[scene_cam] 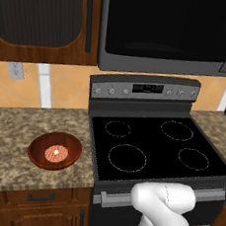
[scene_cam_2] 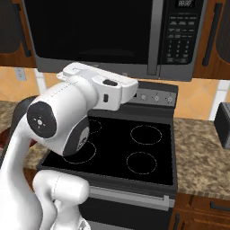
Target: Open the microwave, place the bowl with waffle inside the microwave, then close the microwave door and turn it on.
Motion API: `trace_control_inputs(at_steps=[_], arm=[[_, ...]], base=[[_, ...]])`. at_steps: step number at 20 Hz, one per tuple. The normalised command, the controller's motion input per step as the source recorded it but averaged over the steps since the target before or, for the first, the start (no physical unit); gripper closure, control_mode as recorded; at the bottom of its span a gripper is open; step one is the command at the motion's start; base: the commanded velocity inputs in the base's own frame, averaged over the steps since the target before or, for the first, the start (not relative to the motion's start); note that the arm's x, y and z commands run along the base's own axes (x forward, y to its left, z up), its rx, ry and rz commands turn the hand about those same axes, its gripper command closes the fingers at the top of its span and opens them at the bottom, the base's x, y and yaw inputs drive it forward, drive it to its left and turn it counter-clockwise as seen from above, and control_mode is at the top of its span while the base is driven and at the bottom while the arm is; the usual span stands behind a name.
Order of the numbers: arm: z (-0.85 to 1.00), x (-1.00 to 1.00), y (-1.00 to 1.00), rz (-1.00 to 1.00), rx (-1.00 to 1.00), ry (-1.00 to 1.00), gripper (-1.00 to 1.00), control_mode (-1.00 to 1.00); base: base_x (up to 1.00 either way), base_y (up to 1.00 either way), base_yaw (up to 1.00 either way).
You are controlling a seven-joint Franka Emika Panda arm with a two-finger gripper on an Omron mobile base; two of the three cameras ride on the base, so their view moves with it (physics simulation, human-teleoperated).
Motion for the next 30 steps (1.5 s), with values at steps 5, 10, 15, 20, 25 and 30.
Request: trace_control_inputs(at_steps=[5,10,15,20,25,30], arm=[[0.05,0.26,-0.08,0.24,0.00,0.00,-1.00,-1.00],[0.05,0.38,-0.04,0.15,0.00,0.00,-1.00,-1.00],[0.00,0.33,-0.03,0.02,0.00,-0.01,-1.00,-1.00],[0.00,0.29,-0.07,0.00,0.00,-0.03,-1.00,-1.00],[0.03,0.29,-0.13,-0.01,0.00,-0.03,-1.00,-1.00],[0.07,0.26,-0.19,0.00,0.00,0.00,-1.00,-1.00]], base=[[0.00,0.00,0.00],[0.00,0.00,0.00],[0.00,0.00,0.00],[0.00,0.00,0.00],[0.00,0.00,0.00],[0.00,0.00,0.00]])
